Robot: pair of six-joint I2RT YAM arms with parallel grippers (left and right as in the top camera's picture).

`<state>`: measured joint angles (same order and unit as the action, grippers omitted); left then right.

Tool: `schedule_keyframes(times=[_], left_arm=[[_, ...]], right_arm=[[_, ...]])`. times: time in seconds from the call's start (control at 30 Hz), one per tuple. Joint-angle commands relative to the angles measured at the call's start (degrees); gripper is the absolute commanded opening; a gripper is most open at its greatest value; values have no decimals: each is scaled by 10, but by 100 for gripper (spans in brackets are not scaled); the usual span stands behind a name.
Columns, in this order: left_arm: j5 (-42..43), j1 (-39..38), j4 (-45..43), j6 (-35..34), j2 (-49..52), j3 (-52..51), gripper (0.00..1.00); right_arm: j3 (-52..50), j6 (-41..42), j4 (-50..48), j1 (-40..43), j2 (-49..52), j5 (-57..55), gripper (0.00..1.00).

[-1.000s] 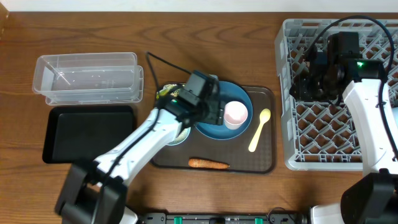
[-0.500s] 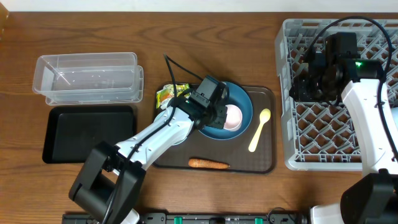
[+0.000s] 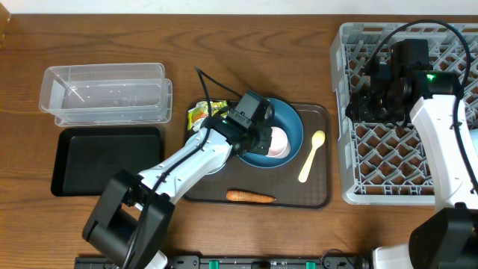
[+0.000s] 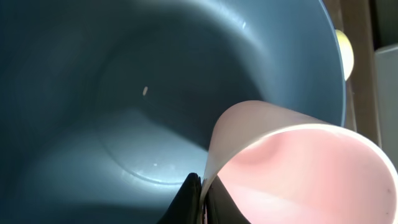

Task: Sort waste into correct bins and load items into the dishwasher rack
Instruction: 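Grasp the pink cup in the blue bowl with the left gripper, then lift the pink cup and pass it to the right gripper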

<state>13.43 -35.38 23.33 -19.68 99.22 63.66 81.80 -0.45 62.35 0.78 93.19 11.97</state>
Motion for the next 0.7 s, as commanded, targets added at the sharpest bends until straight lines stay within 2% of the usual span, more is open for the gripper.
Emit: schedule_keyframes(times=[0.0,0.2,0.3,0.4,0.53,0.67], left_arm=[[65,28,5,-5,-33,6,6],[183,126,5,-14,-114,6,6],[282,187,3,-37,-145,5,6],[408,238,-4,-53,-155,5,6],[523,276,-11,-106,-152,5,6],[597,283,-49,-161,-151,5,6]], right_arm=[[9,2,0,-4,-7,0,55],[9,-19,-7,-5,-7,45,60],[9,-83,-13,-5,-7,161,63],[9,-166,-18,-6,-7,317,71],[9,-272,-19,-15,-7,488,75],[9,-316,-25,-26,-7,560,75]])
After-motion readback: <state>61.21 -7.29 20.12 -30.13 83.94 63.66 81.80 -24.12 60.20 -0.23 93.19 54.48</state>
